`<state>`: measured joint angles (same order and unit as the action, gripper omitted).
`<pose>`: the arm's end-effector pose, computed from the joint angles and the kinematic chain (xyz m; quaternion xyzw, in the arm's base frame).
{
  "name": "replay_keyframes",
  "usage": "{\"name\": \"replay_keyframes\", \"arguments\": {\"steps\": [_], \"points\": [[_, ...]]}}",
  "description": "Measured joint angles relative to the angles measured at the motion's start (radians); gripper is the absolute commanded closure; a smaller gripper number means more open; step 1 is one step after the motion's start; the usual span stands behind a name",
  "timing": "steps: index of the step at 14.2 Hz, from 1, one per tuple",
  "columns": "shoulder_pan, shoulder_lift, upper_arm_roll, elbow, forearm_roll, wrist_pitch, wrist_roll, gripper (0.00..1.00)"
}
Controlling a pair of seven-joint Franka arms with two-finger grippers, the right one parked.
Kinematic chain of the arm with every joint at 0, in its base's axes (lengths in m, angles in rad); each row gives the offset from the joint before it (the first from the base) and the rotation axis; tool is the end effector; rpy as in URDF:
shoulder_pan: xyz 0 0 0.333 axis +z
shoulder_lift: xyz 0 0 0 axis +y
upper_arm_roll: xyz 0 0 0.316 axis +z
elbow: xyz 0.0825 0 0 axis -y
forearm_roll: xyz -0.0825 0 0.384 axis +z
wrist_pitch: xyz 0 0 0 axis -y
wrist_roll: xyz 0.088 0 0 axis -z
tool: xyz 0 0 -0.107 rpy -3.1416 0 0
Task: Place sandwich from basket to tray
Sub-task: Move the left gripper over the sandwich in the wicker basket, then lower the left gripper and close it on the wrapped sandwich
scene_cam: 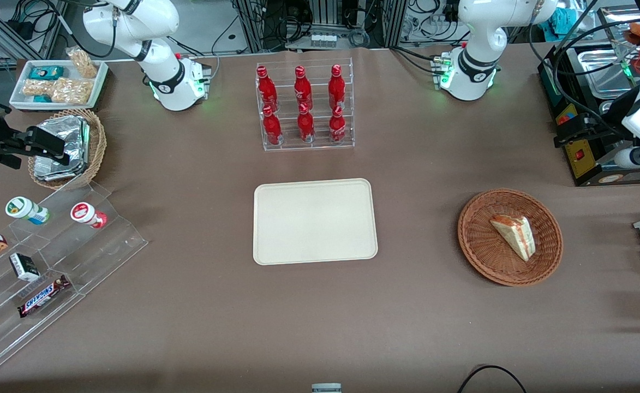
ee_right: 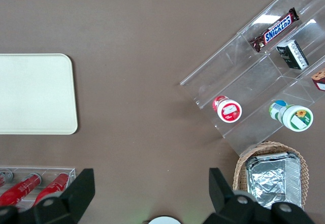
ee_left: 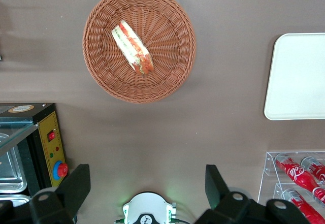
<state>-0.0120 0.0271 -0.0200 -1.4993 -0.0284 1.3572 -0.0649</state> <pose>0.5393 -0.0206 0.6259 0.9962 0.0145 -0.0851 0.0102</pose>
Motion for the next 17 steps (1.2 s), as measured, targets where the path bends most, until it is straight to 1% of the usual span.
{"name": "replay_keyframes", "arguments": {"steps": [4,6,9,12,15,17], "points": [[0.000,0.004,-0.001,-0.033,0.019,0.005,0.000,0.00],[0.000,0.021,-0.001,-0.090,0.030,0.053,0.000,0.00],[0.004,0.057,0.000,-0.249,0.077,0.267,0.000,0.00],[0.023,0.095,0.003,-0.415,0.087,0.516,0.000,0.00],[0.049,0.147,0.005,-0.507,0.087,0.709,-0.017,0.00],[0.060,0.179,0.006,-0.552,0.086,0.821,-0.105,0.00]]}}
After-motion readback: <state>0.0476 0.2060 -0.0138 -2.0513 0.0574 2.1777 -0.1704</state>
